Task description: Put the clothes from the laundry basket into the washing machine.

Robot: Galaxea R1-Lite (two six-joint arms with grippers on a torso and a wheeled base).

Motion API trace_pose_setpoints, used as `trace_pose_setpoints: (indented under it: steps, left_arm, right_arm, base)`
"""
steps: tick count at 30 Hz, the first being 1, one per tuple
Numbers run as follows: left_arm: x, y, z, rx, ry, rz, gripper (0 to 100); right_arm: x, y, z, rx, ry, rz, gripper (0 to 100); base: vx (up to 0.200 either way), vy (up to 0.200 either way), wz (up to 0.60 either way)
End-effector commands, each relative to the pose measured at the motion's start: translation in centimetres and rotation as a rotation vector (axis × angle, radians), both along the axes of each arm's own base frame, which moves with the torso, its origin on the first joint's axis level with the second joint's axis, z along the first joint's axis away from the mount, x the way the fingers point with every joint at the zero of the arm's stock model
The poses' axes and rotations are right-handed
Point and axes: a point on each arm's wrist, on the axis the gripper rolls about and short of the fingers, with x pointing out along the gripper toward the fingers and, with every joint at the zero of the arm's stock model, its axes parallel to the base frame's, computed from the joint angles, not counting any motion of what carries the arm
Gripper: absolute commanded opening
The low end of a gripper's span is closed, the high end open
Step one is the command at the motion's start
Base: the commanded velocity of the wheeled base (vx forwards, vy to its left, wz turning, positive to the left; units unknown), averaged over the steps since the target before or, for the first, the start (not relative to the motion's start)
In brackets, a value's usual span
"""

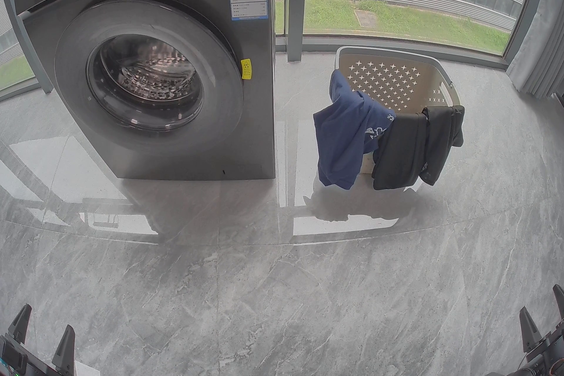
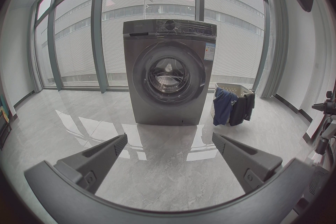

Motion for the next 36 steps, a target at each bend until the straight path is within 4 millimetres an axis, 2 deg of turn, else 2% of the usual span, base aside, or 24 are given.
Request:
trace_pose_setpoints:
  steps: [1,8,36]
  left_arm:
    - [0.05,0.00,-0.42,-0.001,0.008,0.001,100]
    - [0.05,0.00,-0.42,0.001,0.008,0.001,100]
    - [0.05,0.00,-0.42,0.001,0.008,0.001,100]
  right_arm:
    - [0.03,0.00,-0.52,-0.001,0.004,0.001,100]
    - [0.03,0.00,-0.52,-0.001,0.004,0.001,100]
    - [0.04,0.00,-0.51,-0.002,0.006,0.001,100]
  base:
    - [0.200,0.000,0.00]
    - [0.029,0.000,0.00]
    - [0.000,-0.200,0.00]
